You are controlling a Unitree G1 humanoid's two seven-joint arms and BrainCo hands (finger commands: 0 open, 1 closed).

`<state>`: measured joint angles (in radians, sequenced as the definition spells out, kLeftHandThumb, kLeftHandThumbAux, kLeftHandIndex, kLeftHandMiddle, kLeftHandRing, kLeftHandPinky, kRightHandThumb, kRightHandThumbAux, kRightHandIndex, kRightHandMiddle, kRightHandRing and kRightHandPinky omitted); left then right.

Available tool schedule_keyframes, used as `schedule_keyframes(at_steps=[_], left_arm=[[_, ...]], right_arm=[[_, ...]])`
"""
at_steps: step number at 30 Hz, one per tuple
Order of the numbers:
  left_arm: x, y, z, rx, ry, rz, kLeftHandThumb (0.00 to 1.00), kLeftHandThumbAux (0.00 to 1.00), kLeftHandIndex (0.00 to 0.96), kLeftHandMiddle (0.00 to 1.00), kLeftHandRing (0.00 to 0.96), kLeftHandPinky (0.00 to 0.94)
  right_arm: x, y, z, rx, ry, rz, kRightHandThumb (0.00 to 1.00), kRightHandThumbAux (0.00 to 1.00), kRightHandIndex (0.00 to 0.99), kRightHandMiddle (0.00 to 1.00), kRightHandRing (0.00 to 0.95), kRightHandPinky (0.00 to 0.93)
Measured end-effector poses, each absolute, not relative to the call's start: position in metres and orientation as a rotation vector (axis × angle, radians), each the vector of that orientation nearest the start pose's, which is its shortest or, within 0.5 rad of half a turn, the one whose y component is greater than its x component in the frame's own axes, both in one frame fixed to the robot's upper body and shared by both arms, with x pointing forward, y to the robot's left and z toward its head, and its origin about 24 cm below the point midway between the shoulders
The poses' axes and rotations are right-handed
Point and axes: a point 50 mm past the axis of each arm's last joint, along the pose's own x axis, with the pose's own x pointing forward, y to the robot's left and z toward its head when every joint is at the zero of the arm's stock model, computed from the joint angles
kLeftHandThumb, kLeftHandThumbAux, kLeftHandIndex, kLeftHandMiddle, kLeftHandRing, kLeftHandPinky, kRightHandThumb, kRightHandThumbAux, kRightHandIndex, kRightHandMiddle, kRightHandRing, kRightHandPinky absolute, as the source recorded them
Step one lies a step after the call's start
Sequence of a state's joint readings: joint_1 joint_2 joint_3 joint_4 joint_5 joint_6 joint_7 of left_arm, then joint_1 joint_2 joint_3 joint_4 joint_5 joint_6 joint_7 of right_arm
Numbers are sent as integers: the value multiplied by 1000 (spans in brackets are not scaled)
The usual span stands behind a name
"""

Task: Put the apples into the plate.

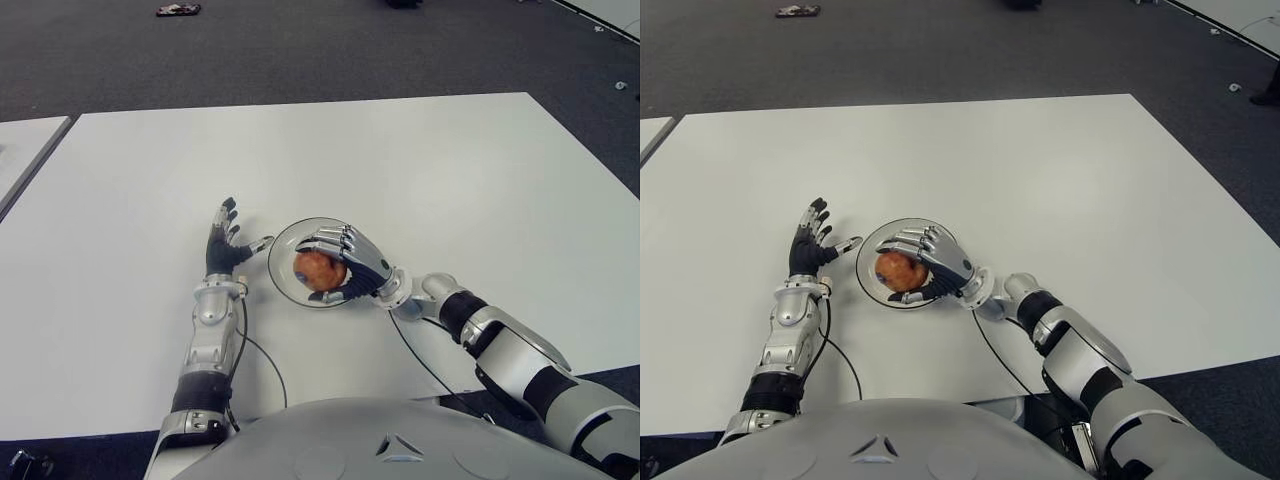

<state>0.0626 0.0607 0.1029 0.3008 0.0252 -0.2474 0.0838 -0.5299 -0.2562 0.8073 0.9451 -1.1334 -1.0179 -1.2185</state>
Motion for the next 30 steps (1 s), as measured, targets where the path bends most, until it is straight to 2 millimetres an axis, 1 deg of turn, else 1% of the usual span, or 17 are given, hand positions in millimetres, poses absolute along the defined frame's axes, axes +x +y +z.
schedule_keyframes(at_steps=[19,30], left_arm=[[225,197,-18,91,122,198,0,283,0,0,0,16],[225,198,-18,91,129,201,0,284,0,0,0,22]], right_arm=[[243,-67,9,-688,-1008,568,745,711,440,862,860,861],[252,-70,17,-671,-991,491,738,712,440,851,849,853]])
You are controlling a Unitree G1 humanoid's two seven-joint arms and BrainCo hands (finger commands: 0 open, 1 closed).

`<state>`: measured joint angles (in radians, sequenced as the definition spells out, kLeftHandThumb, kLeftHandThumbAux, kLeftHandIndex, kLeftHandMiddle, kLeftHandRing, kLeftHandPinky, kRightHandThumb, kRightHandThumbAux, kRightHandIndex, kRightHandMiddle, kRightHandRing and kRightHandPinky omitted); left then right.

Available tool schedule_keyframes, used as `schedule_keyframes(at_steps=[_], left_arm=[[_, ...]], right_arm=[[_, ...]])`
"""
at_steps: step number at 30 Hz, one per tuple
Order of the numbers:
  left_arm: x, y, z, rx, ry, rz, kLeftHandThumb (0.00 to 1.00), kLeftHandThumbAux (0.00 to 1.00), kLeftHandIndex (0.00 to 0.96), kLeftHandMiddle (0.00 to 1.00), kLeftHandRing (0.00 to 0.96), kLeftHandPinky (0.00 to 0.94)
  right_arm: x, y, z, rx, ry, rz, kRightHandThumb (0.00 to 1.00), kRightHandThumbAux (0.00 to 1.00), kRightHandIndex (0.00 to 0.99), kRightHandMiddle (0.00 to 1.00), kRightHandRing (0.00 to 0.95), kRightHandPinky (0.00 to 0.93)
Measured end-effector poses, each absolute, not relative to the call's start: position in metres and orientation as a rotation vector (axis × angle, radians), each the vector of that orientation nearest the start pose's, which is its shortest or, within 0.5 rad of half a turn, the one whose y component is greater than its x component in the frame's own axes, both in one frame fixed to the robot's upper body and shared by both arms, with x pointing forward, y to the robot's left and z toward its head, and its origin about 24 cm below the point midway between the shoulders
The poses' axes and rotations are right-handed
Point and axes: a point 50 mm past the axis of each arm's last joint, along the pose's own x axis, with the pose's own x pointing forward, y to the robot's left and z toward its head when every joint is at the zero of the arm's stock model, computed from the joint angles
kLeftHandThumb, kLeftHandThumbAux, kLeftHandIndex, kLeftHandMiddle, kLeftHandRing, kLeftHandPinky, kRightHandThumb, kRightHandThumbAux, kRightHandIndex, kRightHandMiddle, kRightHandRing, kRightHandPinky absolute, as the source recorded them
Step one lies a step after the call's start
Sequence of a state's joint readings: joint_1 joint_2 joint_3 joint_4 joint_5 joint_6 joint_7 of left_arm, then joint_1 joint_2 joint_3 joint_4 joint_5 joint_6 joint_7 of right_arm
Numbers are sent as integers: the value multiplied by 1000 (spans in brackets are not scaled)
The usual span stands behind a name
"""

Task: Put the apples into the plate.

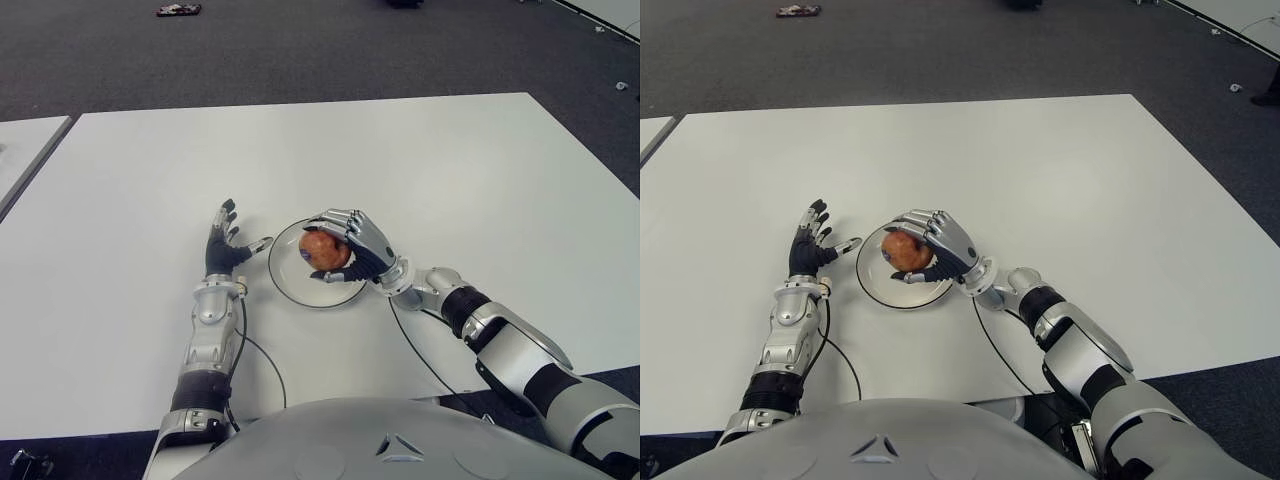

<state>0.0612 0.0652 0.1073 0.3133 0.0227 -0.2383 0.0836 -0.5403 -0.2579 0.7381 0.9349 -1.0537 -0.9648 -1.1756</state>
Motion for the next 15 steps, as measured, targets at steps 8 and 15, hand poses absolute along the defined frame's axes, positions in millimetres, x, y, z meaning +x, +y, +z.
schedule_keyframes(at_steps=[8,15], left_arm=[[225,198,-17,95,124,201,0,293,0,0,0,23],[226,198,-15,103,119,200,0,287,0,0,0,23]], right_arm=[[258,-71,25,-649,-980,423,697,714,430,691,647,594],[264,-69,28,-735,-978,419,339,486,247,254,198,162]])
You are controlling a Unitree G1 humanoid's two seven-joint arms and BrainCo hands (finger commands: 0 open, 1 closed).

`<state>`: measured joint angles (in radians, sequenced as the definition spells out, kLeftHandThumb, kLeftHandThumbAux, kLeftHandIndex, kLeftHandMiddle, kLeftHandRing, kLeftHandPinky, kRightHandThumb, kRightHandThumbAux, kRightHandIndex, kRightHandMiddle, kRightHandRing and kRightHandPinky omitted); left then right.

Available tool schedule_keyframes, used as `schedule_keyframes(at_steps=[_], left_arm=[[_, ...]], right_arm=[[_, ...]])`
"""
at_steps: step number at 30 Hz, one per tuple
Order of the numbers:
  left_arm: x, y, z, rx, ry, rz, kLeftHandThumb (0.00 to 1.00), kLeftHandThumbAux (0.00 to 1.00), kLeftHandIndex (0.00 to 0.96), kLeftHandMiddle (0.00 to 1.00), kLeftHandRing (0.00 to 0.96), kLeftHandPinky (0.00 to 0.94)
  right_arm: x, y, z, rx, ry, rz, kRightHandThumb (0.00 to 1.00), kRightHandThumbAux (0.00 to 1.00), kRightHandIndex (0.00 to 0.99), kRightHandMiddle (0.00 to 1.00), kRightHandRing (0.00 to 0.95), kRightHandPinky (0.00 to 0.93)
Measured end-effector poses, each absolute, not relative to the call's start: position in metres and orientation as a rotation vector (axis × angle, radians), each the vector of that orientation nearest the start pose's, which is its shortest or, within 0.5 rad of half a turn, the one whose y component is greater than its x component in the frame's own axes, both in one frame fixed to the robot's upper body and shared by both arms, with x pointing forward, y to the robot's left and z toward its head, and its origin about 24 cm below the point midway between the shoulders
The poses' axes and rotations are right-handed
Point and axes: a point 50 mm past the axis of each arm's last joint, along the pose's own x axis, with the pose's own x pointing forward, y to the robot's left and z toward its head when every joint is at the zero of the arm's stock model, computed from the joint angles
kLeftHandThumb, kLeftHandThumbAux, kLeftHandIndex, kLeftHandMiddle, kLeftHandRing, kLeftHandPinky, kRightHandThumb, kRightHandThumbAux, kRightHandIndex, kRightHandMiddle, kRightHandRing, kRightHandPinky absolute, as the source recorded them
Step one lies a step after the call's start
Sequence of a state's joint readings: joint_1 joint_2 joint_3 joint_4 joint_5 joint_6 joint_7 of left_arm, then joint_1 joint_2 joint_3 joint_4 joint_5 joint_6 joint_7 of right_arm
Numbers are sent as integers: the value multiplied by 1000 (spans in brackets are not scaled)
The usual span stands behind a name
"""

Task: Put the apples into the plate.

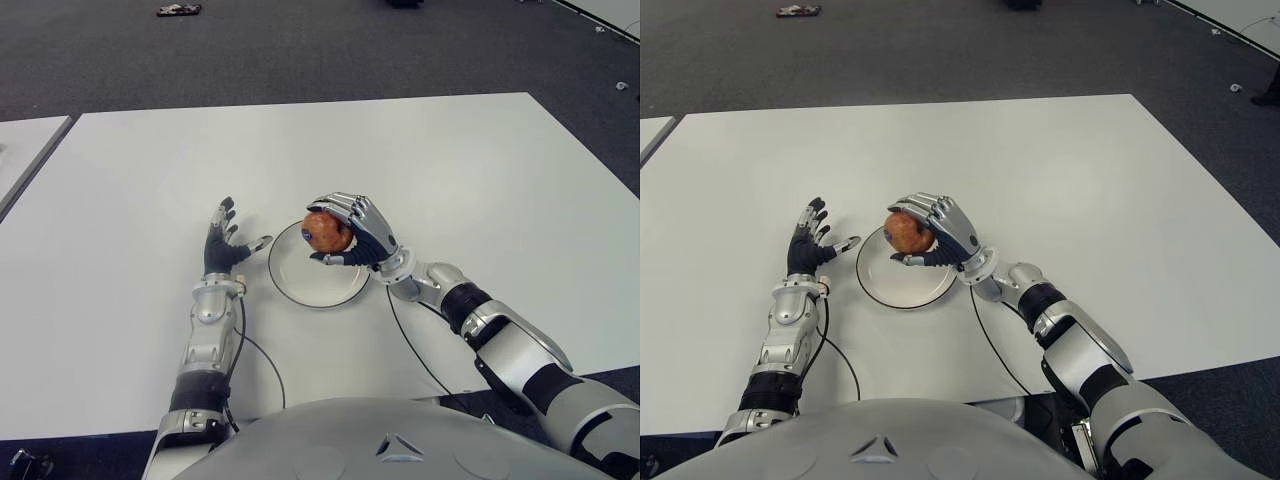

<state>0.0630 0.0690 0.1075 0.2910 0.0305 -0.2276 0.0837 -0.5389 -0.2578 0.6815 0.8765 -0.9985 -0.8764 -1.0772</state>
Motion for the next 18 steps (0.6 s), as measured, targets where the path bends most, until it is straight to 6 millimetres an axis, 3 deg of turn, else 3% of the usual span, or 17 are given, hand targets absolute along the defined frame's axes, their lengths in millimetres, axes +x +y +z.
schedule_keyframes(at_steps=[2,5,11,18], left_arm=[[226,198,-15,103,120,200,0,284,0,0,0,21],[226,199,-14,103,121,200,0,283,0,0,0,20],[227,199,-14,104,119,201,0,285,0,0,0,21],[227,199,-14,104,120,202,0,285,0,0,0,23]], right_arm=[[266,-69,28,-780,-973,423,304,436,164,129,81,66],[268,-69,28,-843,-958,440,286,400,104,53,26,21],[268,-70,24,-927,-911,481,254,344,30,5,2,2],[266,-70,25,-968,-877,487,228,332,14,0,0,0]])
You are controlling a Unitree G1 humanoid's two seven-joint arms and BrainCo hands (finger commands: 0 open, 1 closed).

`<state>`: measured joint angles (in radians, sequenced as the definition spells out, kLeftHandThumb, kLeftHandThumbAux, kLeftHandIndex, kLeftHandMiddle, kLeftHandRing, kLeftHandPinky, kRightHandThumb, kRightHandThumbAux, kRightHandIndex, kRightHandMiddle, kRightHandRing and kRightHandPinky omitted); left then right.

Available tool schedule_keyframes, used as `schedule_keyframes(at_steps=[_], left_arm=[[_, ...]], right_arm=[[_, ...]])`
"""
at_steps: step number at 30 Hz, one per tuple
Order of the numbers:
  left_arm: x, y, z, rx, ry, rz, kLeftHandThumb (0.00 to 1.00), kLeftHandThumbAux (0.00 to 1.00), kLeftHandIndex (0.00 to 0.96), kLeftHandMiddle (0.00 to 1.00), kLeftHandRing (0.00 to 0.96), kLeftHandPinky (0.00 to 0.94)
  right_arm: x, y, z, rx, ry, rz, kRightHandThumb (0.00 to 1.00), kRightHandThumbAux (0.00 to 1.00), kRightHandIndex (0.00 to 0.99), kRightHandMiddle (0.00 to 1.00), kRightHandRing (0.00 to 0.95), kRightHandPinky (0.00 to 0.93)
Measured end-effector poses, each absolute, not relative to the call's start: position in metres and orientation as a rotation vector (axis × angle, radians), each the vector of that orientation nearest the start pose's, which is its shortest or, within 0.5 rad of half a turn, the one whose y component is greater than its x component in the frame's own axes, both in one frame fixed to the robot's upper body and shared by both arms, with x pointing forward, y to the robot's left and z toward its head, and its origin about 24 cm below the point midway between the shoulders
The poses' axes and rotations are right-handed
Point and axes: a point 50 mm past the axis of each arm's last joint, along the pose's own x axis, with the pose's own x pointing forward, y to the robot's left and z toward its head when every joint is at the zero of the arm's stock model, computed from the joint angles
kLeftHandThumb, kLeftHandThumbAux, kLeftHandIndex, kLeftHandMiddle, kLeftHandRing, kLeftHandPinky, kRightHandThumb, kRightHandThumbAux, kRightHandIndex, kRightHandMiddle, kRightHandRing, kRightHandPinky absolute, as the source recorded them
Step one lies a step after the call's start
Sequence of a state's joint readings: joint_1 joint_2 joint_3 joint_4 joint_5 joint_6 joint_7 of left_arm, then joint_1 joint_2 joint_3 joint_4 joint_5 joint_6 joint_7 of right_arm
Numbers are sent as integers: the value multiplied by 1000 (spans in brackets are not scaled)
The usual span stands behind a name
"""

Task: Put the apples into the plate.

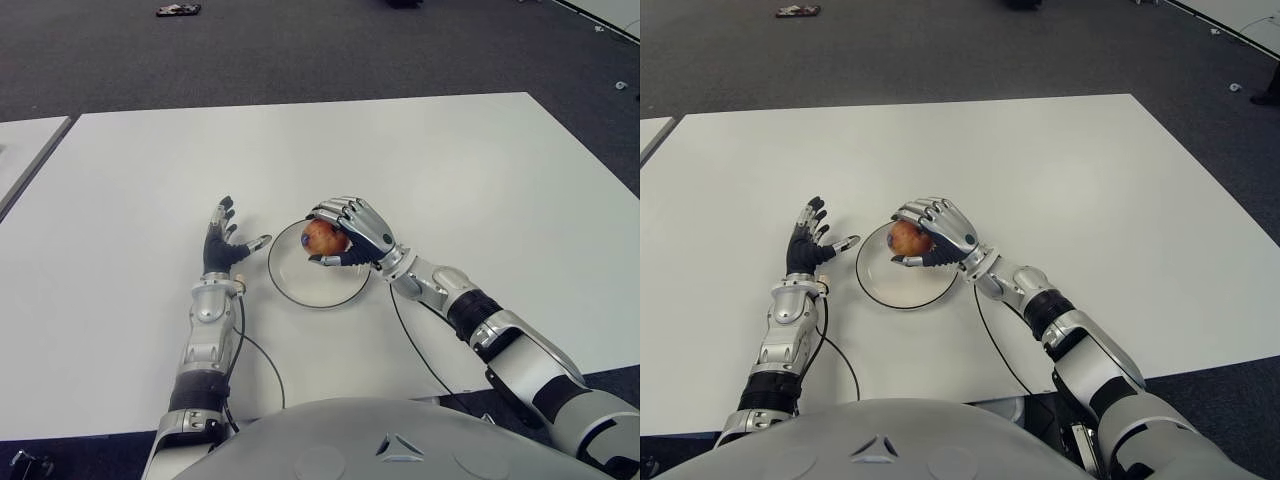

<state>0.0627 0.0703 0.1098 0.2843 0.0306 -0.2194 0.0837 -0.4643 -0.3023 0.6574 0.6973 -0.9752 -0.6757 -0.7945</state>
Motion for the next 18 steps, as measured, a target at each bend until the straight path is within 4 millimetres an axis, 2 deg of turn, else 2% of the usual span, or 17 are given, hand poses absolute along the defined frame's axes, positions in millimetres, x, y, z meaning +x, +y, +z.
schedule_keyframes(at_steps=[18], left_arm=[[227,201,-12,108,116,203,0,292,0,0,0,17]], right_arm=[[264,-68,24,-1026,-839,519,200,378,61,0,0,0]])
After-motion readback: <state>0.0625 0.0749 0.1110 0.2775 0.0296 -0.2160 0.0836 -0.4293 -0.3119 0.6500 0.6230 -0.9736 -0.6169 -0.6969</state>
